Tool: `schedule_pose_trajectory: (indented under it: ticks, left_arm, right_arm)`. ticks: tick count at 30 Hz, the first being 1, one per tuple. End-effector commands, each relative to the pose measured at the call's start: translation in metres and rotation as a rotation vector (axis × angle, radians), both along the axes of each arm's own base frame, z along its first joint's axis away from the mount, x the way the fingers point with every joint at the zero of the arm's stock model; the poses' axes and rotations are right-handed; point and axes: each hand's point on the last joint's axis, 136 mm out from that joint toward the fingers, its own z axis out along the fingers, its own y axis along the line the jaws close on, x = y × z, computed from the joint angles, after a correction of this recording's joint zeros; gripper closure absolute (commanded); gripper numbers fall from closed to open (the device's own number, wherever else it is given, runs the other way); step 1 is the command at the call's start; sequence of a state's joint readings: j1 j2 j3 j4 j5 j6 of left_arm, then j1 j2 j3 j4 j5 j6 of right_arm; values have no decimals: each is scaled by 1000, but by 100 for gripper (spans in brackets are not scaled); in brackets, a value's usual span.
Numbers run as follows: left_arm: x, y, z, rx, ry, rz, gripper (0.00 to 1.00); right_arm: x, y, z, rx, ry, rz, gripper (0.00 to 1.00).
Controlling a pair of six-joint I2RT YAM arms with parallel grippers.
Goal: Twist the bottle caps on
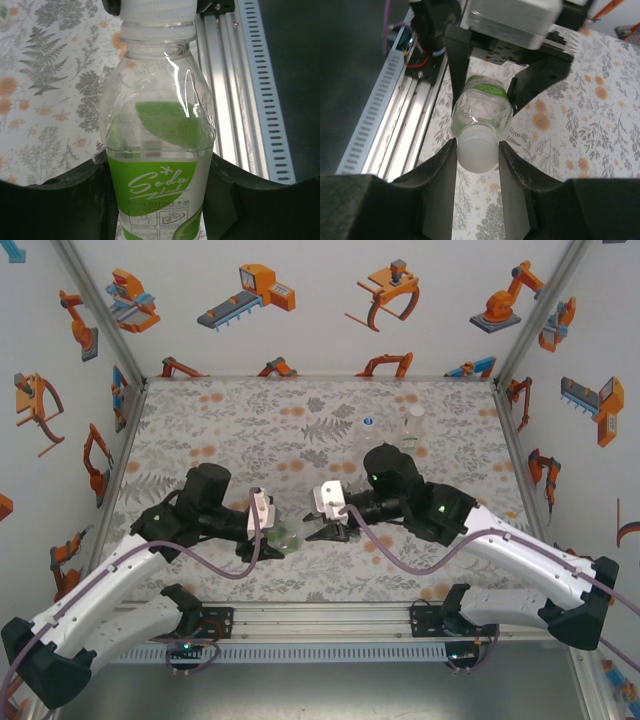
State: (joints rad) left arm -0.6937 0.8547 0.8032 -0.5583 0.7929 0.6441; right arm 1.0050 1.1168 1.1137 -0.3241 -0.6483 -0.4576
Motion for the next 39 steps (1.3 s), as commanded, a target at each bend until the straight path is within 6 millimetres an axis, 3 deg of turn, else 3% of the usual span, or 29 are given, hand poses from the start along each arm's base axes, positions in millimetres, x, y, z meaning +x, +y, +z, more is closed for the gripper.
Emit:
schedule_pose_trajectory:
  ticks: [1,9,14,18,24,33,35,39]
  left_arm:
    - [12,2,15,-43,-106,66,100]
    - [40,15,18,-21,-212,253,100]
    - [63,25,14,32,-240,392,100]
    - [79,32,11,61,-245,489,100]
    - [93,38,7,100,-226,572,100]
    - [80,29,8,66,-200,490,100]
    - [77,27,7,62,-193,471,100]
    - [69,22,10,40,-187,416,100]
  right_arm:
    - [22,3,5,52,162,-194,100]
    - [71,11,5,219,635,-544,100]
    - [104,12,-18,247,1003,-792,100]
    - [115,15,-36,195,1238,-893,100]
    - [123,17,-49,120,1349,-952,100]
    - [123,19,-38,154,1320,-898,100]
    - [121,20,-29,164,1271,-857,92]
    - [114,17,-11,182,1139,-779,66]
